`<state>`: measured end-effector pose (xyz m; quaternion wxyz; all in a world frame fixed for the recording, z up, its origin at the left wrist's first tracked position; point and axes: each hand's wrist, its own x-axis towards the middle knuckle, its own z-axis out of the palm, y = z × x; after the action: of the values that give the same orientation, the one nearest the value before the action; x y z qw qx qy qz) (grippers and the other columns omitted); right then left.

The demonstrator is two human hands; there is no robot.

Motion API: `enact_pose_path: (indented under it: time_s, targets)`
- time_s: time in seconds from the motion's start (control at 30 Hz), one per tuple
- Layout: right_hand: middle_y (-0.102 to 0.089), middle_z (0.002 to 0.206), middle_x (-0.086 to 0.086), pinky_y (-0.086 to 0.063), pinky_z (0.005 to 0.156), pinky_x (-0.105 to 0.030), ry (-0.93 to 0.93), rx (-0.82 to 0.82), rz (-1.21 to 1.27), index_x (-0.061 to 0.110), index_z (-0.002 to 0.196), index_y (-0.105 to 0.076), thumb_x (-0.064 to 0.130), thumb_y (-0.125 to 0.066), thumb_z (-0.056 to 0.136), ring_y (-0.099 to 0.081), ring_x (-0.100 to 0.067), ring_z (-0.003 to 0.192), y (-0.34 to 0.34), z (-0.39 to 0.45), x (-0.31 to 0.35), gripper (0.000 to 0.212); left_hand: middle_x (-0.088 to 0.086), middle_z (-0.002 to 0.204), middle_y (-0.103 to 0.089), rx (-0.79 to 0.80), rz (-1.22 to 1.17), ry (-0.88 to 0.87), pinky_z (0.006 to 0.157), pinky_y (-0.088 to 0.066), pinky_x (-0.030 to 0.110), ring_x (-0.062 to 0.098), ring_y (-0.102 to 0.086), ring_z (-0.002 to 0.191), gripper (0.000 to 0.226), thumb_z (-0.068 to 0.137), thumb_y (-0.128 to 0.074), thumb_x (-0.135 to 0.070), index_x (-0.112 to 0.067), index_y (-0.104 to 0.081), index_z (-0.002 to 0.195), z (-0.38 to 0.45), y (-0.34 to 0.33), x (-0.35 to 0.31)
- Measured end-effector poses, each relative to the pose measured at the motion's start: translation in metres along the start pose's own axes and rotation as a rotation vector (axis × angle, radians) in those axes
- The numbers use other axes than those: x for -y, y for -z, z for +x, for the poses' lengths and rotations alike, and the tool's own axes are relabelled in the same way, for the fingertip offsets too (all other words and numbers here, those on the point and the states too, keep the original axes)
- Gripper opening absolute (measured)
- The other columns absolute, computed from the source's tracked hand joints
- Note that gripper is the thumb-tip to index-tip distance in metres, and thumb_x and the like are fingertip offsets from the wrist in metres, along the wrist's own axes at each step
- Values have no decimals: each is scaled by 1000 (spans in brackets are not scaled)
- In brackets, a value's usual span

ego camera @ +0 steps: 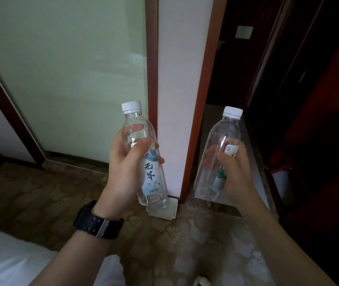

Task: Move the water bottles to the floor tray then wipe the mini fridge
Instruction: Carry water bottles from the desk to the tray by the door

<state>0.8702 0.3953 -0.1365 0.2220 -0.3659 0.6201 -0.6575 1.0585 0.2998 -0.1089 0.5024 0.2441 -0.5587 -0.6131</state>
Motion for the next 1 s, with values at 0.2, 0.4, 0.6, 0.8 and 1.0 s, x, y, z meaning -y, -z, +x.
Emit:
enact_pose_path:
  time_s: [0.2,0.4,0.6,0.8,1.0]
  targets:
    - [-63,80,27,-50,60,-8,-83,94,-32,33,100,-47,14,-49,102,-64,14,73,-5,156,-77,19,19,97,-57,-42,23,16,64,-56,35,37,-60,77,53,75,-62,-37,-8,-50,118,124,-33,86]
    - [-67,116,7,-57,92,-43,-163,228,11,40,118,-51,32,-61,87,-71,-15,98,-28,289,-129,33,21,96,-56,-129,58,19,64,-57,37,36,-60,76,56,76,-62,-30,-3,-47,122,234,-48,150]
    - [-67,119,10,-57,94,-46,-219,338,-47,42,118,-48,33,-77,75,-69,-19,109,-62,375,-201,53,7,102,-65,-288,219,69,78,-60,35,25,-69,92,69,66,-78,-26,-10,-45,124,307,-18,229]
    - [-69,119,2,-56,93,-45,-233,378,-88,39,115,-49,35,-78,70,-68,-21,108,-97,427,-304,54,12,108,-63,-276,253,126,82,-55,26,21,-67,98,53,77,-78,-9,-3,-48,120,365,29,341]
    - [-67,120,1,-58,78,-34,-335,413,-71,36,113,-46,32,-77,66,-67,-9,105,-117,450,-430,57,10,116,-59,-339,295,223,88,-53,29,21,-62,107,59,79,-78,-12,-5,-44,127,371,74,476]
